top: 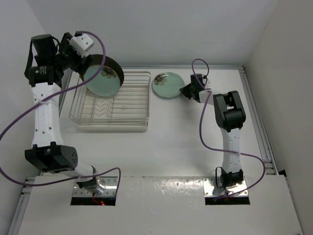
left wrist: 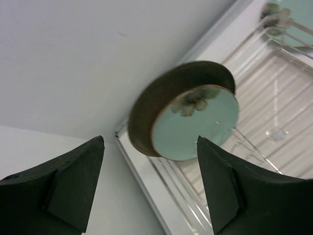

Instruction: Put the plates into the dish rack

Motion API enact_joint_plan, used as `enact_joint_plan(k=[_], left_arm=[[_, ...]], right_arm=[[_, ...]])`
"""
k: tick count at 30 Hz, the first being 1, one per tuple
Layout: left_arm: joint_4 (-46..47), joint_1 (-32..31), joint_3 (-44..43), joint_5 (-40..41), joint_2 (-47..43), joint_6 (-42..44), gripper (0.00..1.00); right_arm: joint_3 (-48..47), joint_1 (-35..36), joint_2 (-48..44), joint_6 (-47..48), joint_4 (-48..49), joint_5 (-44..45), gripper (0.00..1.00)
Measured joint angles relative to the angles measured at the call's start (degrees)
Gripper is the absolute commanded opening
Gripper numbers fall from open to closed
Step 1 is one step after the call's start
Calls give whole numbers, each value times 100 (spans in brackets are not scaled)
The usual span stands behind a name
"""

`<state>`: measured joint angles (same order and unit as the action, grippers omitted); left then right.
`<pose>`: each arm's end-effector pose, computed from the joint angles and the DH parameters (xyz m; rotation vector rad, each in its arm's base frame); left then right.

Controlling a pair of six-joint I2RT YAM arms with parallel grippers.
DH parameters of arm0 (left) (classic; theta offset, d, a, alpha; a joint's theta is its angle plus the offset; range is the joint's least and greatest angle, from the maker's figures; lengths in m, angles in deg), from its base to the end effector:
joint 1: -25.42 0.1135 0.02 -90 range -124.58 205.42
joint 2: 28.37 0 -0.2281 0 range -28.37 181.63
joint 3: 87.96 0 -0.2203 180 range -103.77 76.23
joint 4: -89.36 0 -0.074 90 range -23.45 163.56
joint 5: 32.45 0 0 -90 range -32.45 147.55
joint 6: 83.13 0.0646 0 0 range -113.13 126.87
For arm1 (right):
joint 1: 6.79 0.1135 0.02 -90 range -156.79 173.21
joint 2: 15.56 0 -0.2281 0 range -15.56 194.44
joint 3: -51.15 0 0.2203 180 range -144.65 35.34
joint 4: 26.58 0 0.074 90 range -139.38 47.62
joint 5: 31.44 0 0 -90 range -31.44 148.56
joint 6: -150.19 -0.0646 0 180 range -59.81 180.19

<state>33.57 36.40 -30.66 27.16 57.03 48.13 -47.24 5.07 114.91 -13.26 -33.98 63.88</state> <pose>0.3007 0.0251 0.4332 0.8169 1.6598 0.1328 0.4529 0.0890 0.0821 1.2470 1.9916 0.6708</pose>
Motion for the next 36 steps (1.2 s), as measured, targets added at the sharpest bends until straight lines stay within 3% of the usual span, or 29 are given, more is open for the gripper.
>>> enact_joint_plan(k=[6, 11, 17, 21, 28, 36], left_arm=[[-286, -2, 337, -282, -2, -162, 82], [-367, -240, 337, -501, 15, -111, 83], [-415, -1233, 337, -603, 367, 131, 85], [-461, -2208, 205, -509, 890, 400, 86], [-494, -3832, -787, -717, 1978, 682, 90], [-442, -4365, -1231, -1600, 2304, 509, 90]], right_arm=[[645, -164, -114, -170, 973, -431, 0], [1130, -334, -1045, 1565, 754, -627, 0], [1882, -291, -3486, 4739, 214, -621, 0], [2151, -229, -4817, 5954, 55, -1062, 0], [2970, 153, -6345, 6985, -428, -1786, 0], [3405, 636, -7049, 7455, -1196, -2205, 0]])
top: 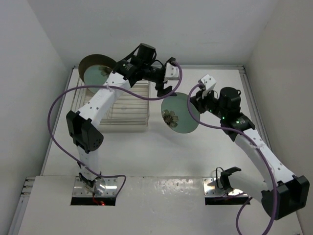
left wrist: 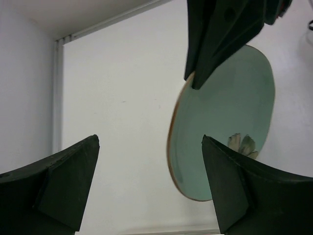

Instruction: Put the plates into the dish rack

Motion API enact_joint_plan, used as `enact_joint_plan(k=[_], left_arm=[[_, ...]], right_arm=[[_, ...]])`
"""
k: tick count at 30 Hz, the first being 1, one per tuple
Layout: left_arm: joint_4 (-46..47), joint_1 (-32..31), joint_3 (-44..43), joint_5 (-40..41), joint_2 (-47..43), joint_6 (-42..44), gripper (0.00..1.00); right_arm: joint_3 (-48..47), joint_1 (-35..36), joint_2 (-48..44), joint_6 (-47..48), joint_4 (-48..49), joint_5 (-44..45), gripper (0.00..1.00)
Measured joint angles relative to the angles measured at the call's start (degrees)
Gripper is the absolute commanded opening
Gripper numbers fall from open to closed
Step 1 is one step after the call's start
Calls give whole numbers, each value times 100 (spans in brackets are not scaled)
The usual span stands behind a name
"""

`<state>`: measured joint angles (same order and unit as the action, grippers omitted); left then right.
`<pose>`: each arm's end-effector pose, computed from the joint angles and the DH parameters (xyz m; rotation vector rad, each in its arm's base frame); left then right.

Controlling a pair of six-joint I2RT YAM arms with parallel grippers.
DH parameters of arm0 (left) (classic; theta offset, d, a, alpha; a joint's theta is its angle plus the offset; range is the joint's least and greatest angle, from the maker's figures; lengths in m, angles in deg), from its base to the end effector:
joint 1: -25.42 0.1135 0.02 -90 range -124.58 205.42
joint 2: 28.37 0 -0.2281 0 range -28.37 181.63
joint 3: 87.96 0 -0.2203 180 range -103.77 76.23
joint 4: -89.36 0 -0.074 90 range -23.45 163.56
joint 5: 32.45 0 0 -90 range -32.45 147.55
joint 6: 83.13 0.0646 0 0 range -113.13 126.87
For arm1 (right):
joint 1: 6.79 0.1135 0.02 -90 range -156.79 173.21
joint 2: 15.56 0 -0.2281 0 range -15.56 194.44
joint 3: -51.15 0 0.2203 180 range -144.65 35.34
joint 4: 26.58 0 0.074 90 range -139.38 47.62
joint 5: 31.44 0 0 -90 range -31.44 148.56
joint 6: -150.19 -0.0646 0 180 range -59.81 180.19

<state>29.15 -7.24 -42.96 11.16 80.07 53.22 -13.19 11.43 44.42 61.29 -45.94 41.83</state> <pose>0.3013 -0.2487 0.3627 1.6131 1.2408 -0.7173 0.2381 0.0979 0.2926 -0.5123 1.7751 0.4766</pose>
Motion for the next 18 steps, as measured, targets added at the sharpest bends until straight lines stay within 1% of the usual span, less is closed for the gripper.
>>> enact_joint_plan(k=[4, 7, 8, 10, 11, 13, 14, 17, 18], left_arm=[[74, -33, 481, -378, -9, -52, 84], [-92, -72, 811, -485, 79, -4, 76], [-160, -109, 839, -481, 142, 22, 63], [-229, -210, 863, -435, 267, 90, 46], [-192, -264, 870, -348, 319, 142, 27], [-302, -295, 859, -273, 363, 116, 11], [-339, -293, 855, -225, 365, 131, 0], [-476, -299, 658, -68, 374, 136, 0], [-522, -302, 581, -15, 374, 144, 0]], right_arm=[[96, 42, -297, 81, 59, -44, 0], [166, 48, -398, 87, 177, -48, 0], [184, 52, -404, 87, 199, -52, 0], [214, 68, -404, 85, 229, -92, 0], [238, 74, -407, 83, 223, -149, 0], [284, 107, -422, 98, 151, -289, 0], [308, 125, -431, 138, 131, -348, 0], [315, 153, -446, 236, 223, -385, 1], [315, 153, -459, 240, 269, -387, 7]])
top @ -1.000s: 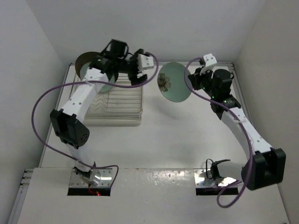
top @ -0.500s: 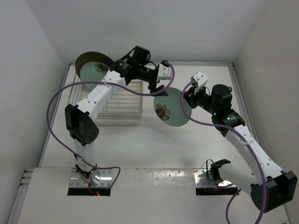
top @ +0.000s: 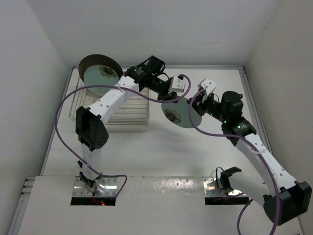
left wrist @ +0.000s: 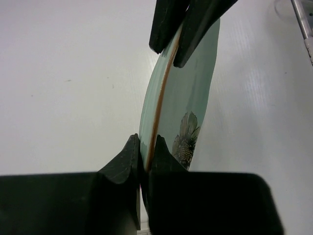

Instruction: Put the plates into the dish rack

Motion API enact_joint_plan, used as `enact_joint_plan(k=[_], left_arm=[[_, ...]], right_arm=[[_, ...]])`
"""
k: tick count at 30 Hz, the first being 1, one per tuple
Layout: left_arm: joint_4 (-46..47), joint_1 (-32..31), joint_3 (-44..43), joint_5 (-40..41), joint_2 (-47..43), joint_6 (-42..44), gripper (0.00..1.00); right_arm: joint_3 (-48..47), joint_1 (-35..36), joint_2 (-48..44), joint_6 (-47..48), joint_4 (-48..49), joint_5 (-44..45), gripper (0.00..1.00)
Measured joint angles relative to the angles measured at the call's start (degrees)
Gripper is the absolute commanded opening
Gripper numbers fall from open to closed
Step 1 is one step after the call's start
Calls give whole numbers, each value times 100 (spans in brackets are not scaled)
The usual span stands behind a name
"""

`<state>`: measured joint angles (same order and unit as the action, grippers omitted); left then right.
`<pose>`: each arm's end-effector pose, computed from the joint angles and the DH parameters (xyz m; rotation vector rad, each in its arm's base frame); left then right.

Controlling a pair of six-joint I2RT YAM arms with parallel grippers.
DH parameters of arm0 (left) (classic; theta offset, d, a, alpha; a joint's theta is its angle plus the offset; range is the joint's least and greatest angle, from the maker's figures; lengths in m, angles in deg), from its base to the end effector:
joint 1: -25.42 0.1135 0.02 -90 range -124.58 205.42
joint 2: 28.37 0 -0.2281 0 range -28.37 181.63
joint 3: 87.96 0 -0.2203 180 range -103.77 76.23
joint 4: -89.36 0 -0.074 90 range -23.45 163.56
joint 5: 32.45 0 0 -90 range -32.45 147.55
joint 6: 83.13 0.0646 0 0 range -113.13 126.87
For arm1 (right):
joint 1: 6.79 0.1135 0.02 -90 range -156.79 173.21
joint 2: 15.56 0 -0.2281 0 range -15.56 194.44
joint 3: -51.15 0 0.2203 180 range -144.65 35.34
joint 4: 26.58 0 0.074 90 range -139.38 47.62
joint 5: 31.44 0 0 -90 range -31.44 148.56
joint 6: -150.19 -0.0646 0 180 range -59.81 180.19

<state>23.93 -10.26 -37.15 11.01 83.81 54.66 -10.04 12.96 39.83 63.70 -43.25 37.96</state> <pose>0.2938 -0.2687 0.3006 1.7409 1.4094 -0.8568 0.2198 0.1031 0.2981 -0.6128 1.6684 0.5213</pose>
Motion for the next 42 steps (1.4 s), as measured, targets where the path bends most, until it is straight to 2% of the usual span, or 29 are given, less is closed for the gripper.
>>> enact_joint_plan(k=[1, 2, 3, 7, 12, 18, 23, 28, 34, 42], left_arm=[[-57, 4, -105, 48, 0, 7, 0], [-133, 7, -247, 94, 0, 35, 0], [-175, 11, -378, 162, 0, 105, 0], [-210, 70, -973, 748, -13, 479, 0], [-557, 483, -1491, 1443, -297, 1316, 0], [-1300, 1775, -1740, 1762, -984, 2350, 0], [-1545, 2959, -1193, 2046, -1714, 3008, 0], [-1600, 3685, -717, 1980, -1779, 3287, 0], [-1499, 4138, -474, 1665, -1375, 3504, 0], [-1305, 4227, -66, 1582, -887, 3851, 0]], right_arm=[[0, 2, -15, 2, 87, 0, 17], [0, 2, -37, -13, 188, 0, 35], [0, 0, -59, -87, 328, 37, 70], [-11, 28, -249, -177, 898, 111, 98], [-20, 33, -452, -59, 1200, 413, 100], [-22, 26, -411, 146, 1119, 807, 100], [-70, 26, 72, 164, 859, 833, 100], [-107, 26, 520, 94, 721, 660, 100], [-212, 33, 605, -17, 741, 531, 100], [-212, 101, 525, -188, 739, 522, 100]])
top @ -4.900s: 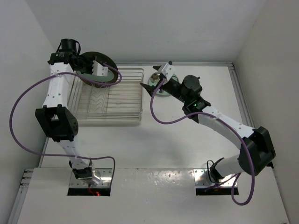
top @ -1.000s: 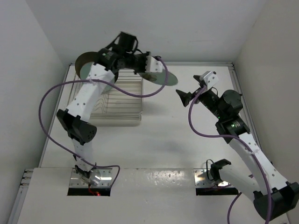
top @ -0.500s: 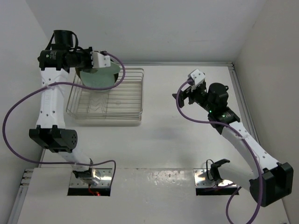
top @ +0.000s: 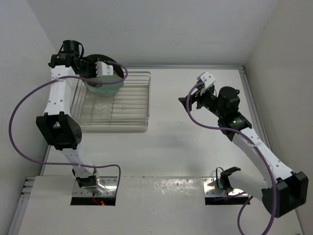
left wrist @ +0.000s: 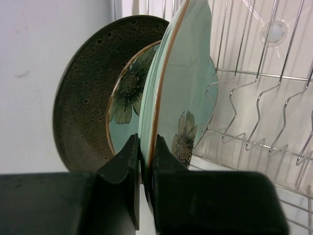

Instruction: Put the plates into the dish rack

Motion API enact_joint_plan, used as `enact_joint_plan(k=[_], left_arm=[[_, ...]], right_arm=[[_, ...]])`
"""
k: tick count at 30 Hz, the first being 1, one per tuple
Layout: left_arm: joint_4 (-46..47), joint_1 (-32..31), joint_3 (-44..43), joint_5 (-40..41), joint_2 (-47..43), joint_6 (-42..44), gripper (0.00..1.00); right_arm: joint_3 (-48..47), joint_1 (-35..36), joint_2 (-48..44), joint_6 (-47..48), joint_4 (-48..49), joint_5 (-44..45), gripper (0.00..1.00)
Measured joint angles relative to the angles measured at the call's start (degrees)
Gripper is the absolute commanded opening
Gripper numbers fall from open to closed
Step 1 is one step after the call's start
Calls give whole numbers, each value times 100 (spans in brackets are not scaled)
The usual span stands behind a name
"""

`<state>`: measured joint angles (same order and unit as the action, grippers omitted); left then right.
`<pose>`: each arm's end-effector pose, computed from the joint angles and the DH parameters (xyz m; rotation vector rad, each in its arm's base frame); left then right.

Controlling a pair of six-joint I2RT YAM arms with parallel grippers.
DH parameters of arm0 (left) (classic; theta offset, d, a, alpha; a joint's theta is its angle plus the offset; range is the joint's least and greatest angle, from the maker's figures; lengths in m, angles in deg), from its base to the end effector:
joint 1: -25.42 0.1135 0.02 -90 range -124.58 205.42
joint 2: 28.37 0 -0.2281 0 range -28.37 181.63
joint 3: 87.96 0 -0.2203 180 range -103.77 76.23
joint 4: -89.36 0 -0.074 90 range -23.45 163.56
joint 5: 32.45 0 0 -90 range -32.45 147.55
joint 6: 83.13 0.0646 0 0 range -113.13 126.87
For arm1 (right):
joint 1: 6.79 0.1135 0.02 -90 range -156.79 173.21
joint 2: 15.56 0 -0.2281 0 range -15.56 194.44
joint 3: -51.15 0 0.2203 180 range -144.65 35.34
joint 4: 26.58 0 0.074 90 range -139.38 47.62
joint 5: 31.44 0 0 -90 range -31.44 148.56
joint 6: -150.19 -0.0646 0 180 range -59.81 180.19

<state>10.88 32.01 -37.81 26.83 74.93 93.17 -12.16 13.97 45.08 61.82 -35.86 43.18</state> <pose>0.3509 0.0073 0.3320 1.6470 1.6316 0.1402 0.2404 0.1095 0.3069 -0.5282 1.6206 0.4758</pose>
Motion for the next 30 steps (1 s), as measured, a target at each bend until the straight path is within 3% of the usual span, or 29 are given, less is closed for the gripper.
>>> enact_joint_plan(k=[11, 13, 17, 18, 25, 30], left_arm=[[94, 111, 144, -33, 326, 306, 0], [111, 120, 236, 4, 332, 326, 10], [308, 142, 409, 70, 367, 289, 56], [439, 151, 409, 92, 374, 258, 61], [1364, 236, 105, 247, 310, -396, 75], [1808, 256, -146, 651, 35, -1515, 76]], right_arm=[[0, 195, -81, -59, 2, 28, 100], [0, 234, -81, -59, -4, 33, 100], [-2, 293, -74, -59, -26, 52, 100], [-11, 308, -66, -59, -39, 61, 100], [-151, 391, 74, -61, -98, 87, 100], [-149, 448, 116, -179, -96, 140, 100]])
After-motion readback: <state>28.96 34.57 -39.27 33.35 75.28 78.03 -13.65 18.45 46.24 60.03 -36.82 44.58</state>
